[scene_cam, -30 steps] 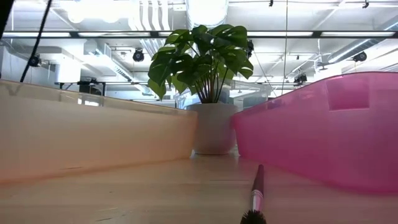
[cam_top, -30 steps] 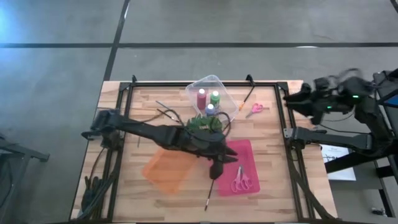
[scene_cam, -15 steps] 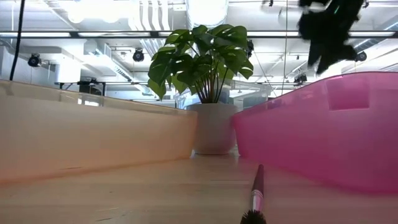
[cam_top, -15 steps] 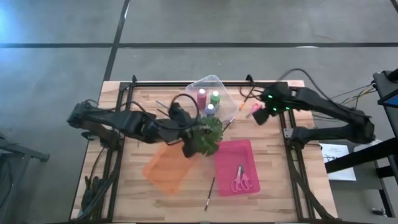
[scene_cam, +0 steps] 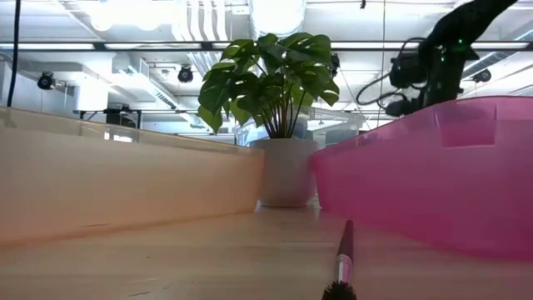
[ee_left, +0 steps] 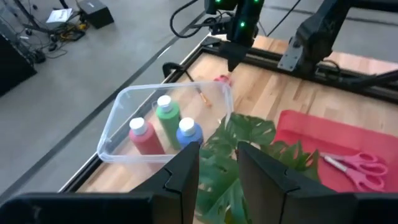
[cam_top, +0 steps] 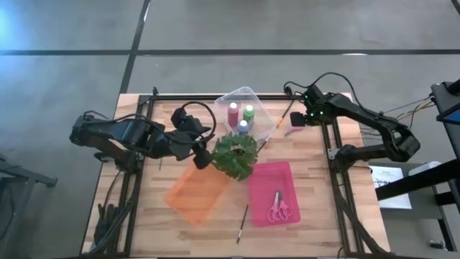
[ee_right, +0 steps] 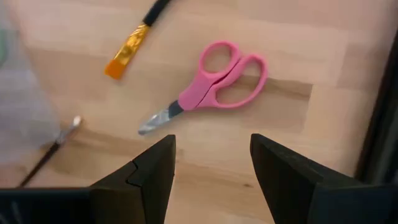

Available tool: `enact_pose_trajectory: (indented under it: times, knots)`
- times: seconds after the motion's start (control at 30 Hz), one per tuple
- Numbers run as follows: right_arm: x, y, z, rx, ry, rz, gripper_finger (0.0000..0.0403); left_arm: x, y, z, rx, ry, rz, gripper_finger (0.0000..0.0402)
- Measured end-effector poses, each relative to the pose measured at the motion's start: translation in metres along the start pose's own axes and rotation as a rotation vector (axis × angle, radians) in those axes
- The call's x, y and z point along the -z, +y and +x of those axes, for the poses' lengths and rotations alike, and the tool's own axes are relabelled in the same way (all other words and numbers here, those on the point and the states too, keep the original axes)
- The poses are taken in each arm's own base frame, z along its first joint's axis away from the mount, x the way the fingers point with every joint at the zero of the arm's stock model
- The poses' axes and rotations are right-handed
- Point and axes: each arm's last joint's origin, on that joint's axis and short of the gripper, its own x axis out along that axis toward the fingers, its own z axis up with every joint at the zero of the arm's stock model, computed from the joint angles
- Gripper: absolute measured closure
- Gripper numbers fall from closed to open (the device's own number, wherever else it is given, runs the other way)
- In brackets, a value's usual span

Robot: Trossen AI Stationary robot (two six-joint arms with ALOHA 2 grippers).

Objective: Pick & Place Paint Supplies
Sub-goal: Put the pink scissor into the pink bin

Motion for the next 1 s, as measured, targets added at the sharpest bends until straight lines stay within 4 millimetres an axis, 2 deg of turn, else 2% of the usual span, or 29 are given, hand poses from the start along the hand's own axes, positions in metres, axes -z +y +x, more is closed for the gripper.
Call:
enact_pose_trajectory:
  times: [0.17, 0.3, 0.7, 1.0]
  knots:
    - [0.003, -0.005, 0.015, 0.025, -0.046, 0.132, 0.0200, 0.005, -0.001, 0.003, -0.002, 0.020, 0.021, 0.0283]
    - [0.008, -0.013, 0.023, 0.122, -0.091, 0.250, 0.0200, 0.011, -0.003, 0.007, -0.003, 0.045, 0.040, 0.0283]
    - [0.018, -0.021, 0.037, 0.151, -0.111, 0.639, 0.0200, 0.014, -0.003, 0.008, -0.004, 0.059, 0.056, 0.0283]
    - [0.022, -0.009, 0.041, 0.076, -0.175, 0.830, 0.0200, 0.014, -0.004, 0.007, -0.001, 0.059, 0.055, 0.0283]
